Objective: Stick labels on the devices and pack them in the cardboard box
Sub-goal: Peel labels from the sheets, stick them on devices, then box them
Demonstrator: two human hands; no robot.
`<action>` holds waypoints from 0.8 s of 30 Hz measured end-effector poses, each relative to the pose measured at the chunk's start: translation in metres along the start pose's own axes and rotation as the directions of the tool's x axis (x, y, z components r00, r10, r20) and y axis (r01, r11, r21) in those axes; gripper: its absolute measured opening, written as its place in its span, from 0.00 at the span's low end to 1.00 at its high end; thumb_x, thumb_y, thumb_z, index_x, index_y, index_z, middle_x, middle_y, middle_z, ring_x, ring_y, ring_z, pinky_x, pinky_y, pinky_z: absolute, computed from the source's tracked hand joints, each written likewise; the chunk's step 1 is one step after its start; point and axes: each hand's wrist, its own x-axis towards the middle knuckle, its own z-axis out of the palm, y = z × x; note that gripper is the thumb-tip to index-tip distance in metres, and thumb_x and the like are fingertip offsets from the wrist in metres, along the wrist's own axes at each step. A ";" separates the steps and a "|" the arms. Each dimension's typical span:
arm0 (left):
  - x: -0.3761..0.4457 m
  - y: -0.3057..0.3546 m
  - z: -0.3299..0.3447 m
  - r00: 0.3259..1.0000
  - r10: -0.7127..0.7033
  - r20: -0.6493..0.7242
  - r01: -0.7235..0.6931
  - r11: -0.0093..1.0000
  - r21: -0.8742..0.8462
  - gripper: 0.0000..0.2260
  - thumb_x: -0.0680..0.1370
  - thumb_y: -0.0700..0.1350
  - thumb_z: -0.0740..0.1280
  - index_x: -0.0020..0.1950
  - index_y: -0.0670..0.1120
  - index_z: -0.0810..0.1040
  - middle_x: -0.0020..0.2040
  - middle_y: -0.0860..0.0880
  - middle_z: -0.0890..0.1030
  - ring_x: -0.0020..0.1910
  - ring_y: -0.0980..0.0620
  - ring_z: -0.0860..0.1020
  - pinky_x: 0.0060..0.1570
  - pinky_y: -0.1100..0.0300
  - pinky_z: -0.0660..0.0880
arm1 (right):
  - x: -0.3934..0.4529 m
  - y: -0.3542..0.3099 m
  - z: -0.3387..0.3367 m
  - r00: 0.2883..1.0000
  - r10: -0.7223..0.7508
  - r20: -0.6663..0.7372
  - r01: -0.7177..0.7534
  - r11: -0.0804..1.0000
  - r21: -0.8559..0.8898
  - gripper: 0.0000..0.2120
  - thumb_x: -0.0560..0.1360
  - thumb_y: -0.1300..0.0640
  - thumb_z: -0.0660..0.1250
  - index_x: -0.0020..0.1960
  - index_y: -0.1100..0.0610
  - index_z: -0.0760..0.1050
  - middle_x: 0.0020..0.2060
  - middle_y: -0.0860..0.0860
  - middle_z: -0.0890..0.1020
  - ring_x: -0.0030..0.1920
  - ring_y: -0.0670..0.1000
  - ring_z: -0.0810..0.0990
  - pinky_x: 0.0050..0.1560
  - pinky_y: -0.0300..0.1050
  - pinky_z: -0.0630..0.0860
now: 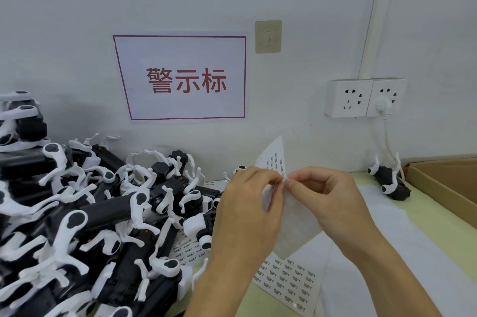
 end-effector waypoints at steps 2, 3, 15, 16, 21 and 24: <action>0.000 0.000 0.000 1.000 0.000 0.015 0.000 1.000 0.004 0.07 0.77 0.46 0.66 0.47 0.46 0.84 0.42 0.54 0.82 0.43 0.54 0.79 0.45 0.53 0.76 | 0.000 -0.001 0.001 1.000 -0.015 0.003 0.015 1.000 -0.021 0.08 0.74 0.63 0.71 0.40 0.53 0.85 0.38 0.51 0.87 0.42 0.50 0.86 0.47 0.40 0.80; 0.000 0.000 -0.001 1.000 -0.002 0.025 0.002 1.000 0.003 0.07 0.77 0.46 0.67 0.46 0.46 0.84 0.42 0.54 0.82 0.43 0.54 0.79 0.45 0.52 0.76 | 0.000 -0.002 0.001 1.000 -0.025 0.006 0.025 0.999 -0.032 0.08 0.74 0.63 0.72 0.40 0.53 0.86 0.38 0.51 0.87 0.42 0.50 0.86 0.46 0.38 0.80; 0.002 -0.003 -0.007 0.996 -0.034 0.084 0.033 0.999 0.019 0.04 0.78 0.41 0.69 0.44 0.46 0.83 0.39 0.55 0.81 0.41 0.56 0.78 0.44 0.55 0.75 | -0.002 -0.009 0.003 0.996 -0.069 0.064 0.078 0.984 -0.159 0.09 0.74 0.65 0.71 0.39 0.54 0.86 0.35 0.49 0.87 0.39 0.48 0.86 0.43 0.35 0.79; 0.002 -0.002 -0.007 0.996 -0.032 0.080 0.031 0.999 0.019 0.04 0.78 0.41 0.69 0.44 0.46 0.83 0.39 0.54 0.81 0.41 0.56 0.78 0.44 0.55 0.75 | -0.002 -0.009 0.003 0.996 -0.069 0.062 0.078 0.985 -0.157 0.09 0.73 0.65 0.71 0.39 0.54 0.86 0.35 0.49 0.87 0.39 0.48 0.86 0.43 0.35 0.79; 0.002 -0.004 -0.005 0.994 -0.073 0.075 0.076 0.997 -0.034 0.04 0.77 0.41 0.70 0.43 0.45 0.83 0.38 0.54 0.82 0.40 0.55 0.79 0.43 0.57 0.76 | -0.003 -0.009 0.002 0.996 -0.059 0.065 0.069 0.986 -0.152 0.08 0.73 0.64 0.72 0.38 0.53 0.86 0.35 0.49 0.87 0.39 0.49 0.86 0.44 0.39 0.81; 0.002 -0.004 -0.005 0.981 -0.170 0.088 0.181 0.974 -0.139 0.05 0.77 0.40 0.70 0.42 0.46 0.84 0.36 0.55 0.83 0.38 0.56 0.80 0.40 0.60 0.77 | -0.003 -0.008 0.001 0.997 -0.055 0.060 0.063 0.988 -0.143 0.08 0.73 0.64 0.72 0.38 0.54 0.86 0.36 0.50 0.87 0.40 0.49 0.86 0.44 0.39 0.81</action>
